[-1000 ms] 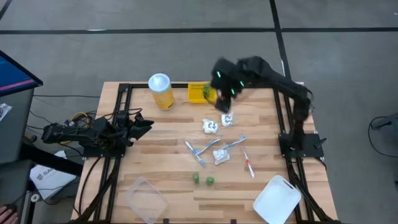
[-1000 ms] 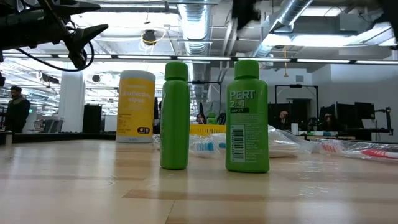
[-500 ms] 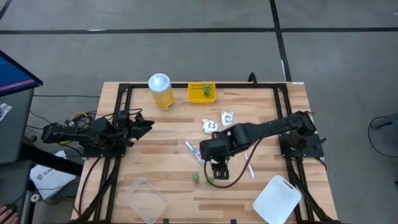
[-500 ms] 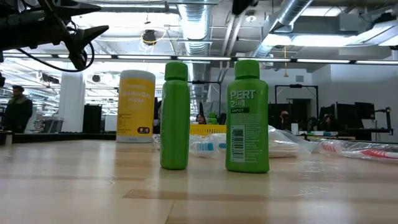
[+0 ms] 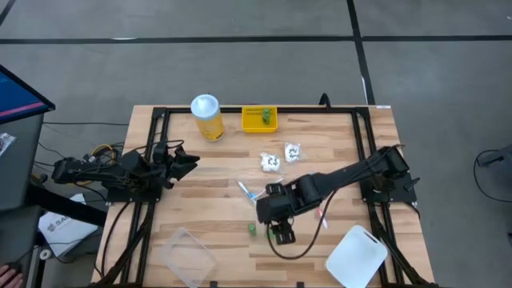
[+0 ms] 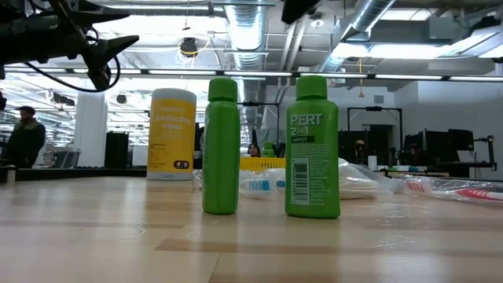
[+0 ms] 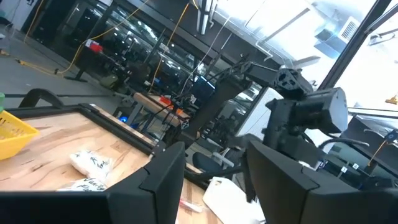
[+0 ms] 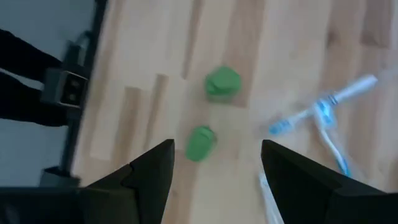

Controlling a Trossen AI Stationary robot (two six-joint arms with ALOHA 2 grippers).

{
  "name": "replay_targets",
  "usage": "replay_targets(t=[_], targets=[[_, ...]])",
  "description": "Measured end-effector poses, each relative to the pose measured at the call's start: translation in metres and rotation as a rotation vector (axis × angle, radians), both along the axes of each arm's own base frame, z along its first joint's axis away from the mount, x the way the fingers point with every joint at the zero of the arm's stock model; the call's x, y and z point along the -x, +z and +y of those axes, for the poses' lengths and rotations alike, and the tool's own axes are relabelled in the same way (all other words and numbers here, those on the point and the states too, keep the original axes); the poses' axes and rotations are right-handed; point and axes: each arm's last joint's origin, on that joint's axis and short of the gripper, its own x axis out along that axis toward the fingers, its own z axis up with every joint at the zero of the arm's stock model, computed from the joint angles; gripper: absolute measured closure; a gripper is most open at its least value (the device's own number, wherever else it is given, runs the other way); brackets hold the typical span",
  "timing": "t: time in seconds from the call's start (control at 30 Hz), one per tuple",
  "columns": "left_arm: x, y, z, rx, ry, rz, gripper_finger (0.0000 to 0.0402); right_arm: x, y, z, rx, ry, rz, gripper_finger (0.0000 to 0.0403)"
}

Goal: Pick & Place Travel size toiletries
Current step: Put the right green shampoo into the yellow bin

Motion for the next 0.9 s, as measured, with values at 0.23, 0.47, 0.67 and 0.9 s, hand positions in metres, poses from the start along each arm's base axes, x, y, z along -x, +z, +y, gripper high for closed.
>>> replay_targets(t=[0.23, 0.47, 0.67, 0.9], targets=[[0.0, 0.0, 0.0, 0.0, 0.0, 0.001, 0.023, -0.008, -0.036, 0.011, 0.022, 0.01, 0.061, 0.017], [-0.001, -0.001, 0.0, 0.0, -0.001, 0.011, 0.023, -0.016, -0.07, 0.017, 0.073, 0.04, 0.164, 0.017], [-0.002, -0.002, 0.0, -0.001, -0.001, 0.021, 0.023, -0.016, -0.069, 0.017, 0.074, 0.047, 0.155, 0.0177], [-0.003, -0.003, 0.0, -0.001, -0.001, 0.03, 0.023, -0.015, -0.069, 0.023, 0.068, 0.062, 0.145, 0.0187]])
